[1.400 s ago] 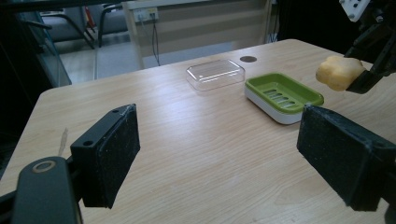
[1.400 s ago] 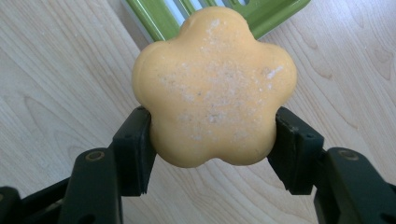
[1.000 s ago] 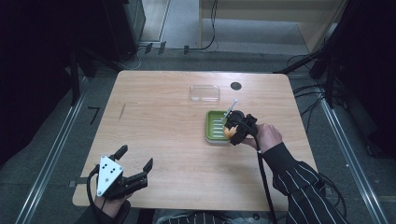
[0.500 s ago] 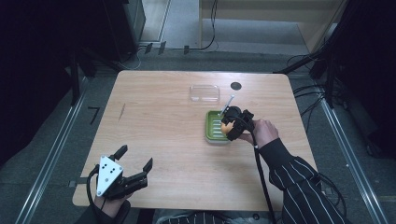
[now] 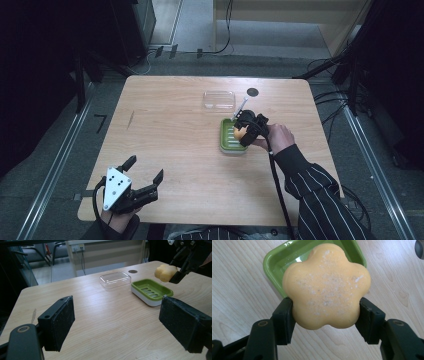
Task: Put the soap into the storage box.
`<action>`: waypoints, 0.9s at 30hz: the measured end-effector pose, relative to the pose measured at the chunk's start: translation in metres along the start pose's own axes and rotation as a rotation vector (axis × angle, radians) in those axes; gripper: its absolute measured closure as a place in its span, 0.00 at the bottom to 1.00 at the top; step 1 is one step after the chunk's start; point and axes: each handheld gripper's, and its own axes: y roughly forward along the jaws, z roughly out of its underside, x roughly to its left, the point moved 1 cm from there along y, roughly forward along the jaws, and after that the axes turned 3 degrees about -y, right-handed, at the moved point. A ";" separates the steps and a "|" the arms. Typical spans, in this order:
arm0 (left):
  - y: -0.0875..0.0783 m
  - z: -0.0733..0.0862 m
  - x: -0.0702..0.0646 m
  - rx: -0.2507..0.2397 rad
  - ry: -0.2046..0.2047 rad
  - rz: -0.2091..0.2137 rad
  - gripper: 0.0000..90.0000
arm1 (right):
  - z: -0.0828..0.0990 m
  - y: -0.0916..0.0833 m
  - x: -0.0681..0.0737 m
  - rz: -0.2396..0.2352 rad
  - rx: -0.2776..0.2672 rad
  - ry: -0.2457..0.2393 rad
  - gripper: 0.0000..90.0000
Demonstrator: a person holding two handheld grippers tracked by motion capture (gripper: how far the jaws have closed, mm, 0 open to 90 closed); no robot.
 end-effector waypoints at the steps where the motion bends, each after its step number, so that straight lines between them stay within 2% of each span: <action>1: 0.000 0.000 0.000 0.001 0.001 -0.001 0.15 | -0.002 0.001 0.000 0.000 -0.002 0.001 0.44; 27: 0.000 0.000 0.000 0.002 0.002 -0.001 0.15 | -0.018 0.016 -0.003 -0.017 0.007 -0.017 0.44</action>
